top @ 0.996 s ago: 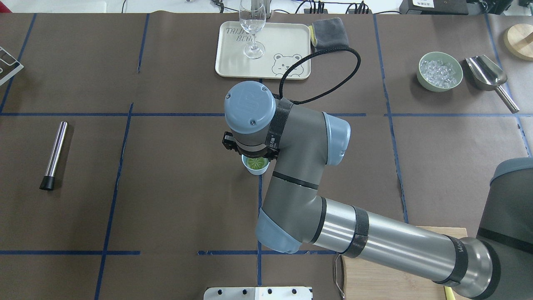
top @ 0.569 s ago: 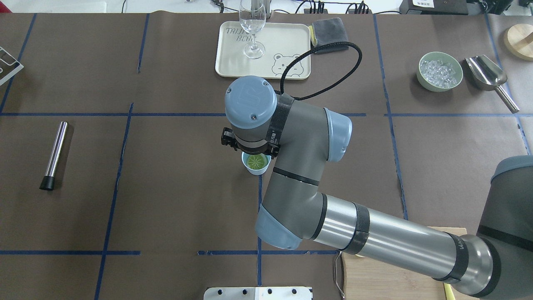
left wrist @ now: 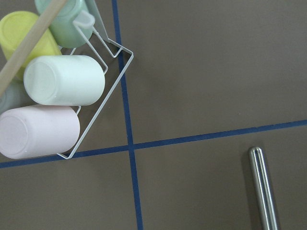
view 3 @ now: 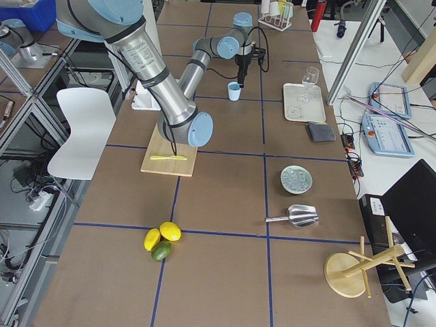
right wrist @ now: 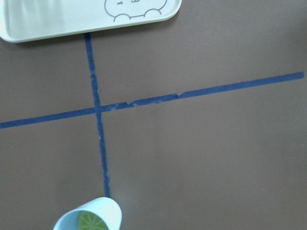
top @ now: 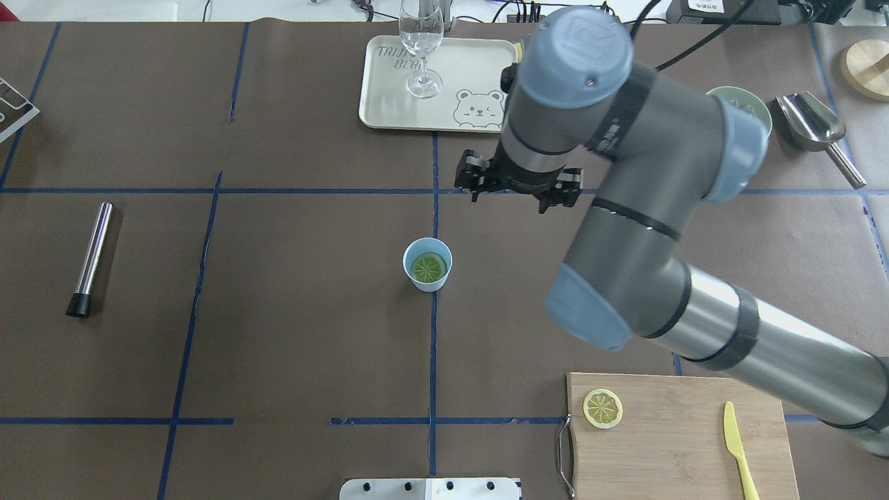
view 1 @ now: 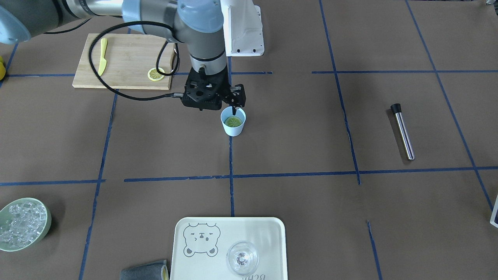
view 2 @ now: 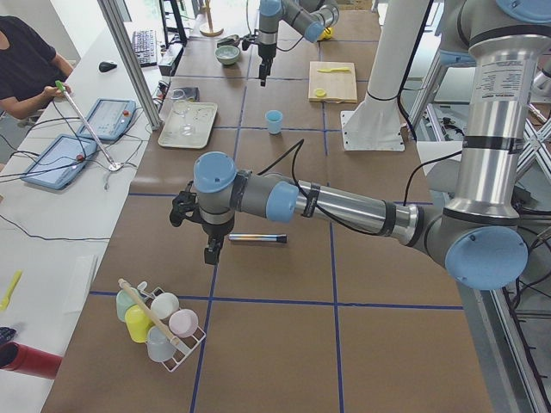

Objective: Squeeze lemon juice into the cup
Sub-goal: 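Retract the right arm to rest while the left arm moves toward the muddler, then grasp the steel muddler with the left gripper, then lift the muddler upright with the left gripper, then move the muddler over the blue cup and lower it inside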

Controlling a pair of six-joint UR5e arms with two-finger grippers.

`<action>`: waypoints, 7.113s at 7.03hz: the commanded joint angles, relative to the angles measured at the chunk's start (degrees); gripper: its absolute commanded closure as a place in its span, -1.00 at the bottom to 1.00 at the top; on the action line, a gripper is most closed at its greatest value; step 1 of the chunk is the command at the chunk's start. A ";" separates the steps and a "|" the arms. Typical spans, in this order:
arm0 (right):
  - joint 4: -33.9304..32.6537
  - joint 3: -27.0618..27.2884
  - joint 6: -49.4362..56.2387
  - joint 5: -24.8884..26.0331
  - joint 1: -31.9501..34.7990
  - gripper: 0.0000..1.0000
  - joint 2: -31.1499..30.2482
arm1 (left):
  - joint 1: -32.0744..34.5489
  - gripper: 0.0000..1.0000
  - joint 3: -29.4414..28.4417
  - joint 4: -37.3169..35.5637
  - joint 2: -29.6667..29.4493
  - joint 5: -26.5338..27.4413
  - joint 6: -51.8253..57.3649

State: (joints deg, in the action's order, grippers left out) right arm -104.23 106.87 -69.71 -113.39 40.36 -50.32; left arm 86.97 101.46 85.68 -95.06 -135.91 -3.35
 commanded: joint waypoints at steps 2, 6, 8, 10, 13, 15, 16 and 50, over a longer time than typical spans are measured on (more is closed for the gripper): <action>-0.19 8.00 20.43 -10.33 13.92 -1.00 -14.06 | -4.35 -1.00 3.75 -20.92 -8.88 0.21 0.10; -0.18 8.01 48.02 -23.78 33.77 -1.00 -27.16 | -12.59 -1.00 -0.18 -30.40 -14.01 -0.14 0.45; -0.10 7.04 56.31 -24.95 37.85 -1.00 -31.13 | -21.89 -1.00 -7.38 -27.17 -13.93 -0.14 0.45; -0.10 7.04 56.52 -24.95 38.65 -1.00 -32.29 | -24.29 -1.00 -14.58 -20.25 -13.84 -0.58 0.28; 0.17 7.30 56.61 -25.04 39.09 -1.00 -32.21 | -24.57 -1.00 -20.49 -10.66 -13.05 -0.59 0.01; 0.51 7.22 56.61 -24.95 39.09 -1.00 -32.20 | -26.49 -1.00 -20.78 -9.40 -13.13 -0.59 -1.47; 0.61 7.22 56.61 -24.95 39.09 -1.00 -32.12 | -26.59 -1.00 -20.86 -8.26 -13.22 -0.67 -5.66; 0.08 6.16 55.73 -25.92 39.62 -1.00 -32.47 | -64.82 1.00 2.01 35.42 -29.57 75.26 -53.07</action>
State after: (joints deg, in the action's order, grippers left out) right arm -104.15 113.20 -13.96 -139.30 79.98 -82.79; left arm 22.25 107.68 118.11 -123.60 -62.81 -56.60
